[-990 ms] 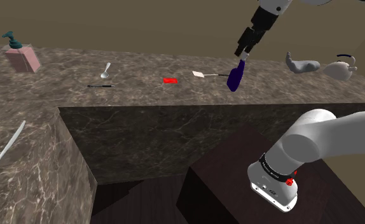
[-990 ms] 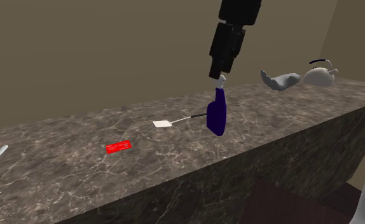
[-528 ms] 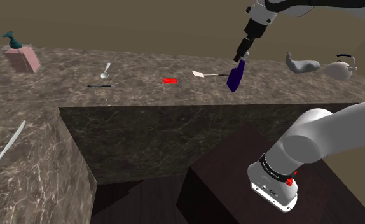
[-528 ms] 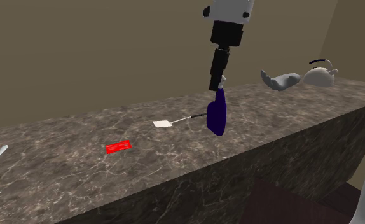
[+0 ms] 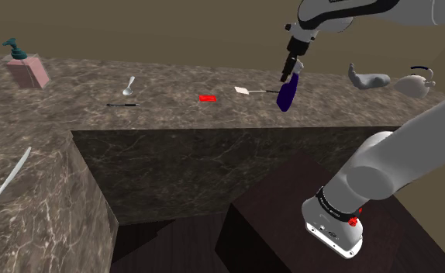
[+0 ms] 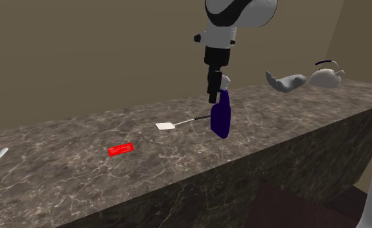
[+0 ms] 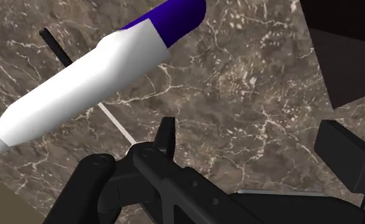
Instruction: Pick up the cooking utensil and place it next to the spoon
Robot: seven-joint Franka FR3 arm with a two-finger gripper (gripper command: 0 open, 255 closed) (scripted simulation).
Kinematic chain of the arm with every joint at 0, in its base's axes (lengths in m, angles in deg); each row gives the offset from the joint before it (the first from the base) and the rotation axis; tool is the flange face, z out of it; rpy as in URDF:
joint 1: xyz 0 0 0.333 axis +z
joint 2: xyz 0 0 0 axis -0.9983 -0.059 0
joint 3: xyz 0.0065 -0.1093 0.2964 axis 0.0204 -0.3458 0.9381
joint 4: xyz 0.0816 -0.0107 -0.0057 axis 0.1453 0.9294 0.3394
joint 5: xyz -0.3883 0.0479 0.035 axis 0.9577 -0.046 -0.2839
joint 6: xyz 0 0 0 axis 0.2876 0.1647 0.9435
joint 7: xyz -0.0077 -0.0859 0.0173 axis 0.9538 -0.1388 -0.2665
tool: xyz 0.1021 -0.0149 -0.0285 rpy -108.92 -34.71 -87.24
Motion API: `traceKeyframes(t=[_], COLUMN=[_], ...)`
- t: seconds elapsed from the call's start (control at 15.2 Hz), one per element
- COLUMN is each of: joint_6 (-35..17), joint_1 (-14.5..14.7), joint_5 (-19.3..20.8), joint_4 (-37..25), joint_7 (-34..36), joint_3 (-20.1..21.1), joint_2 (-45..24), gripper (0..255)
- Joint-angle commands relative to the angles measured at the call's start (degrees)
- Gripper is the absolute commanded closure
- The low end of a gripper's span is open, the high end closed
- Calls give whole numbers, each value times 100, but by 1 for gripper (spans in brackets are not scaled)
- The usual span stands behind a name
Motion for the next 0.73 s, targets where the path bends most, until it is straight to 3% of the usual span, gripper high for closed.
traceKeyframes(t=[0.0,0.33,0.66], joint_6=[-140,-395,-501], joint_1=[72,73,-154], joint_5=[-115,-503,-909], joint_4=[-332,-1096,-2050], joint_7=[-557,-1824,-2953], joint_3=[-183,-413,-353], joint_2=[-560,-1815,-3085], gripper=[0,0,0])
